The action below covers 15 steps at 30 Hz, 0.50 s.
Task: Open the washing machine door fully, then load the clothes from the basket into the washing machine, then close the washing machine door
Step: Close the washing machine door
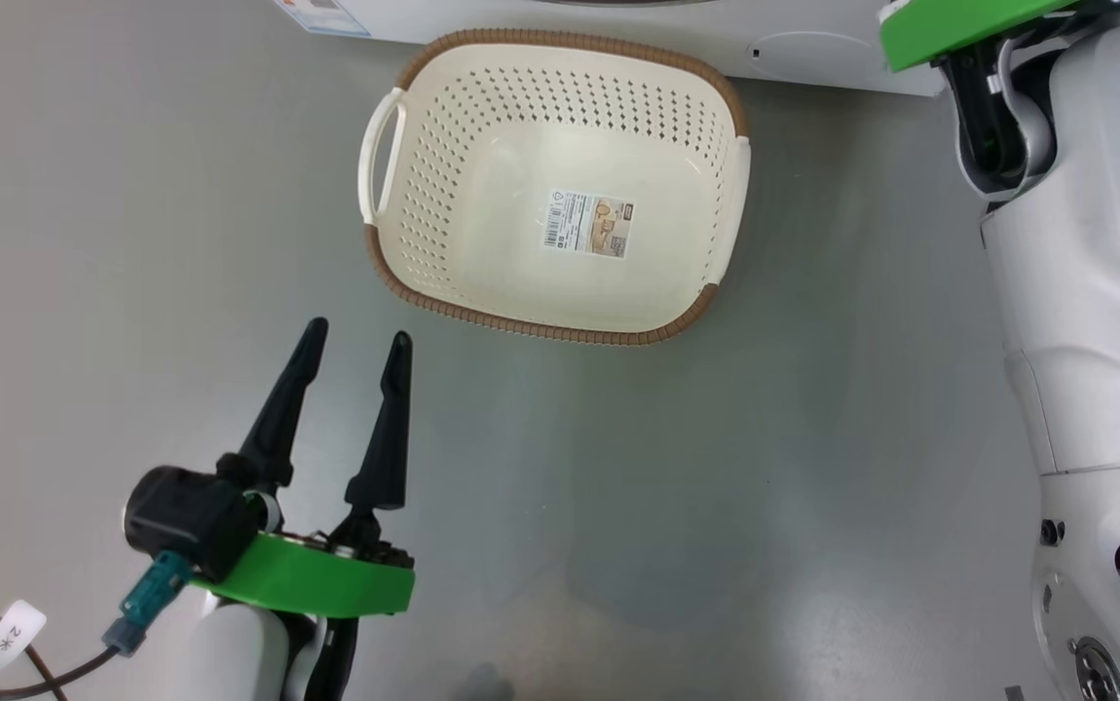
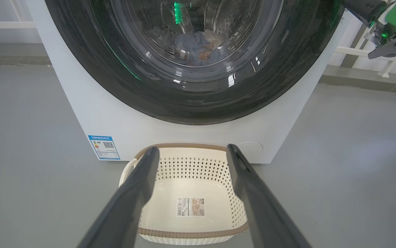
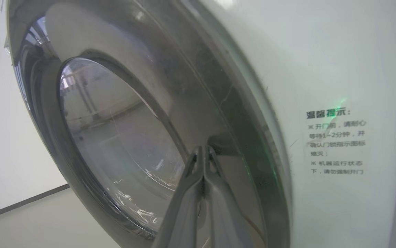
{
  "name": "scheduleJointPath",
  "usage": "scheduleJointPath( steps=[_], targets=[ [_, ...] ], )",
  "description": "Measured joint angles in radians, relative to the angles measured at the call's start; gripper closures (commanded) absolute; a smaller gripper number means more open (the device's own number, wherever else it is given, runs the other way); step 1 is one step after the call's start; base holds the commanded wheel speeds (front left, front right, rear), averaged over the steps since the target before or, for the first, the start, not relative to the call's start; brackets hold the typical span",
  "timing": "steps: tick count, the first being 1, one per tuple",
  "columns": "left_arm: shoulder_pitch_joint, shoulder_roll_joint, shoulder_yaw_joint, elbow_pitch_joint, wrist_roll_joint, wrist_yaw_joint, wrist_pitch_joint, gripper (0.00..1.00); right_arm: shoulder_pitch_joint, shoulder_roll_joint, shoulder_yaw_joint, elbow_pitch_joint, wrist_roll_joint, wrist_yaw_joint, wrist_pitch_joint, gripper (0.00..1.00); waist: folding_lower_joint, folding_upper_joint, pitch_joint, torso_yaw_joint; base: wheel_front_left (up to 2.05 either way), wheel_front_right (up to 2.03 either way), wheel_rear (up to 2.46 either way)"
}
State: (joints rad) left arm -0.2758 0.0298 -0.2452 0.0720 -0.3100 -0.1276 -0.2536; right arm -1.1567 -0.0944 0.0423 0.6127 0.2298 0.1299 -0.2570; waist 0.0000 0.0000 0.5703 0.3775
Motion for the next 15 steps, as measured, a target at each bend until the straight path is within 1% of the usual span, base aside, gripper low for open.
scheduleJointPath(
  steps=[3, 9, 12, 15],
  targets=[
    [0.0, 0.0, -0.004, 0.0, 0.0, 0.0, 0.0, 0.0, -0.003, 0.004, -0.025, 0.001, -0.009, 0.001, 0.0, 1.0, 0.0, 0.0, -0.002, 0.002, 0.0, 0.0, 0.0],
    [0.0, 0.0, -0.003, 0.0, 0.0, 0.0, 0.0, 0.0, -0.018, 0.007, -0.025, 0.014, -0.014, 0.007, 0.0, 1.0, 0.0, 0.0, 0.001, 0.003, 0.0, 0.0, 0.0],
    [0.0, 0.0, -0.001, 0.001, -0.001, 0.0, 0.0, 0.0, -0.018, 0.004, -0.007, 0.021, -0.014, 0.007, 0.0, 1.0, 0.0, 0.0, -0.005, -0.001, 0.0, 0.0, 0.0],
    [0.0, 0.0, 0.005, 0.002, -0.002, 0.0, 0.0, 0.0, -0.015, -0.006, 0.04, 0.02, -0.001, 0.006, 0.0, 1.0, 0.0, 0.0, -0.018, -0.004, 0.0, 0.0, 0.0]
  ],
)
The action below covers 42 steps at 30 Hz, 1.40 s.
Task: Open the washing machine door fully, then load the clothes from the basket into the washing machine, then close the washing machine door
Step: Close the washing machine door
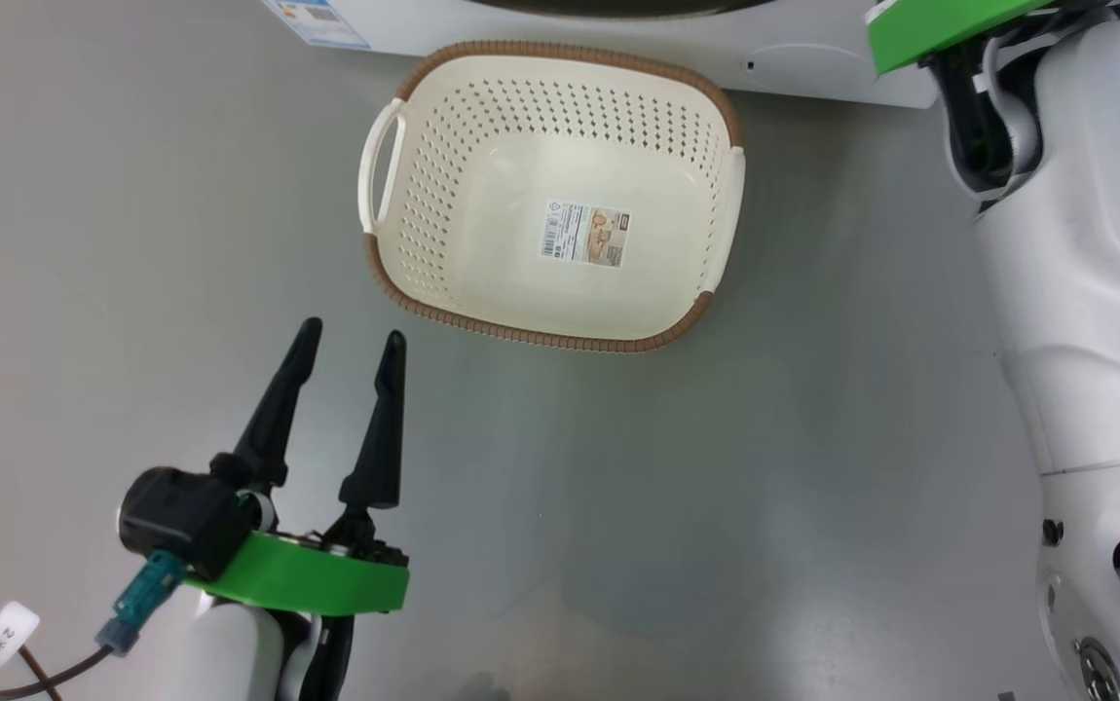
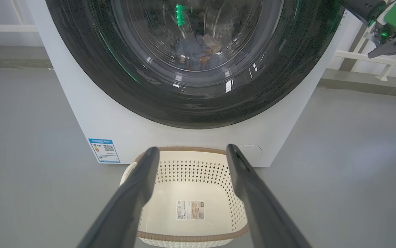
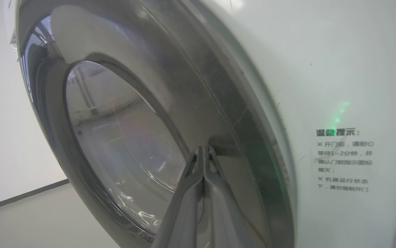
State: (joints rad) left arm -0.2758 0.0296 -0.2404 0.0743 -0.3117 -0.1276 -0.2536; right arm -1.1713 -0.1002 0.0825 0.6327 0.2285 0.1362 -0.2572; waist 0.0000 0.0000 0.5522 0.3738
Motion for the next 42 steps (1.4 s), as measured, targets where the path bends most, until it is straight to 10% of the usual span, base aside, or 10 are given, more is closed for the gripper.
scheduleJointPath(
  steps=[21, 26, 27, 42],
  targets=[
    [0.029, 0.0, 0.113, 0.001, 0.048, 0.0, 0.0, 0.0, 0.295, -0.035, 0.179, -0.075, 0.144, -0.003, 0.0, 0.98, 0.0, 0.0, -0.129, -0.091, 0.0, 0.0, 0.0],
    [0.057, 0.001, 0.158, 0.006, 0.057, 0.0, 0.0, 0.0, 0.392, -0.027, 0.164, -0.114, 0.151, -0.003, 0.0, 0.57, 0.0, 0.0, -0.173, -0.132, 0.0, 0.0, 0.0],
    [0.063, 0.001, 0.164, 0.006, 0.063, 0.0, 0.0, 0.0, 0.413, -0.023, 0.161, -0.122, 0.152, -0.003, 0.0, 0.07, 0.0, 0.0, -0.182, -0.141, 0.0, 0.0, 0.0],
    [0.164, 0.002, 0.253, 0.021, 0.072, 0.0, 0.0, 0.0, 0.661, 0.006, 0.105, -0.2, 0.12, -0.003, 0.0, 0.0, 0.0, 0.0, -0.301, -0.273, 0.0, 0.0, 0.0]
  ],
)
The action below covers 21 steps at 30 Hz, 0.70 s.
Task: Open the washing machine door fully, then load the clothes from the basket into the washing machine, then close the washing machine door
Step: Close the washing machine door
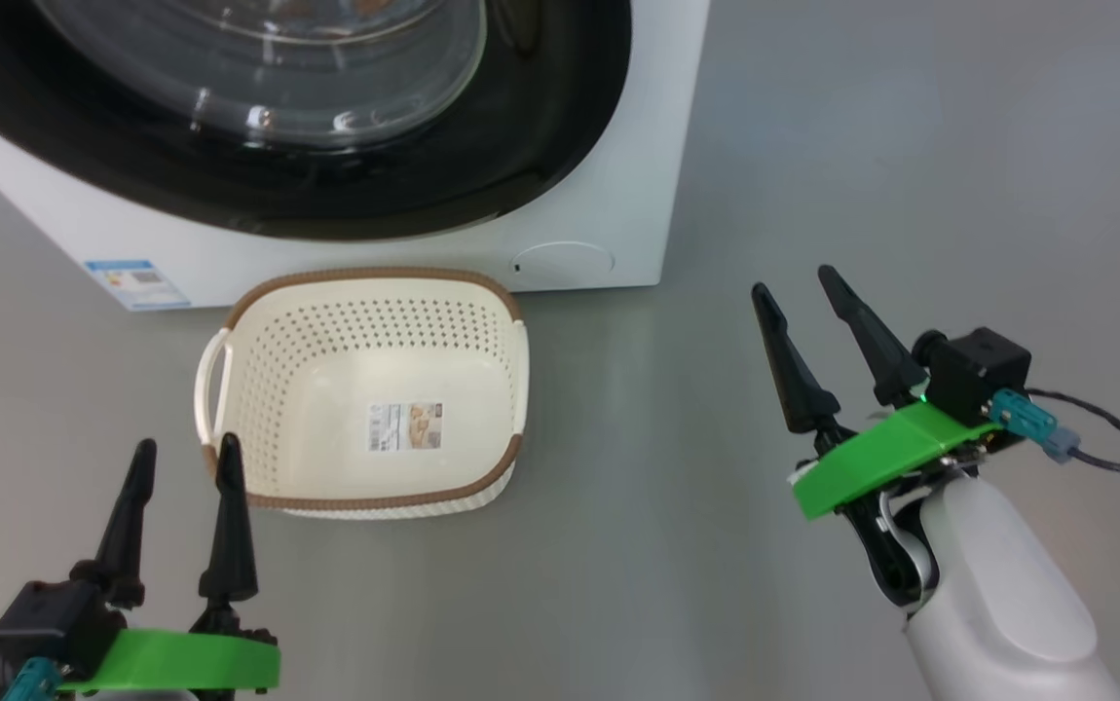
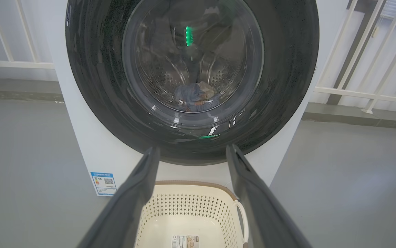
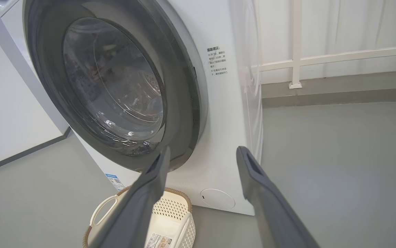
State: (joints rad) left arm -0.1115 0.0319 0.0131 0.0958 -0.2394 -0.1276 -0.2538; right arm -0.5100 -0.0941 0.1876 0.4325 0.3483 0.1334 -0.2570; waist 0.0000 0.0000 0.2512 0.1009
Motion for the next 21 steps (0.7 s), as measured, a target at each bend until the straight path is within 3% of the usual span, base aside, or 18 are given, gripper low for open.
scheduleJointPath(
  steps=[12, 16, 21],
  targets=[
    [0.077, 0.001, 0.053, 0.004, 0.022, 0.0, 0.0, 0.0, 0.166, 0.013, -0.074, -0.092, -0.114, 0.0, 0.0, 0.0, 0.0, 0.0, -0.101, -0.08, 0.0, 0.0, 0.0],
    [0.098, 0.001, 0.076, 0.0, 0.024, 0.0, 0.0, 0.0, 0.235, 0.022, -0.135, -0.131, -0.128, 0.0, 0.0, 0.0, 0.0, 0.0, -0.129, -0.094, 0.0, 0.0, 0.0],
    [0.126, 0.001, 0.093, -0.002, 0.036, 0.0, 0.0, 0.0, 0.307, 0.034, -0.139, -0.159, -0.139, 0.0, 0.0, 0.0, 0.0, 0.0, -0.156, -0.106, 0.0, 0.0, 0.0]
  ],
)
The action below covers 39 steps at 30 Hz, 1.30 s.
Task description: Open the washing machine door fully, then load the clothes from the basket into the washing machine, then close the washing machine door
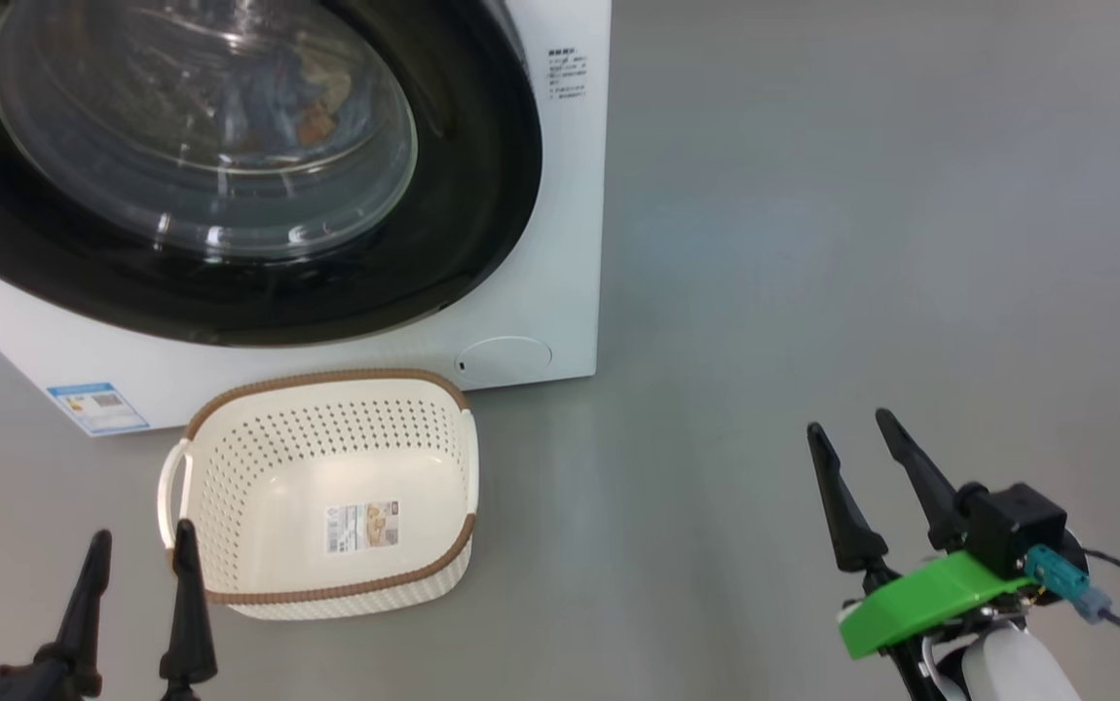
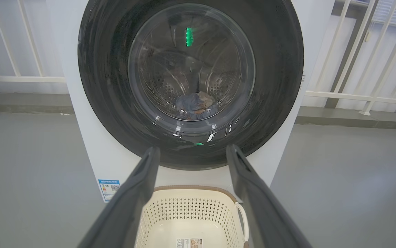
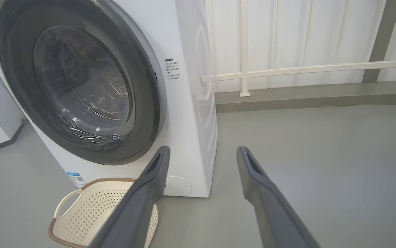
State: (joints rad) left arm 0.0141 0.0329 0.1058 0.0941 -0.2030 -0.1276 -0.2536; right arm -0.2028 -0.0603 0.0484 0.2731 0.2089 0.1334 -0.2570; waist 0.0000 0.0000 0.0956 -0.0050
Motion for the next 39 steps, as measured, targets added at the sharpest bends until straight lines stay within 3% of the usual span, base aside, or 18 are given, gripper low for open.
scheduleJointPath(
  steps=[20, 39],
  targets=[
    [0.067, 0.0, -0.006, 0.008, 0.012, 0.0, 0.0, 0.0, 0.122, 0.006, -0.05, -0.073, -0.037, 0.0, 0.0, 0.0, 0.0, 0.0, -0.056, 0.0, 0.0, 0.0, 0.0],
    [0.085, 0.0, -0.022, 0.054, 0.033, 0.0, 0.0, 0.0, 0.122, 0.008, -0.065, -0.083, -0.039, 0.0, 0.0, 0.0, 0.0, 0.0, -0.073, 0.025, 0.0, 0.0, 0.0]
  ],
)
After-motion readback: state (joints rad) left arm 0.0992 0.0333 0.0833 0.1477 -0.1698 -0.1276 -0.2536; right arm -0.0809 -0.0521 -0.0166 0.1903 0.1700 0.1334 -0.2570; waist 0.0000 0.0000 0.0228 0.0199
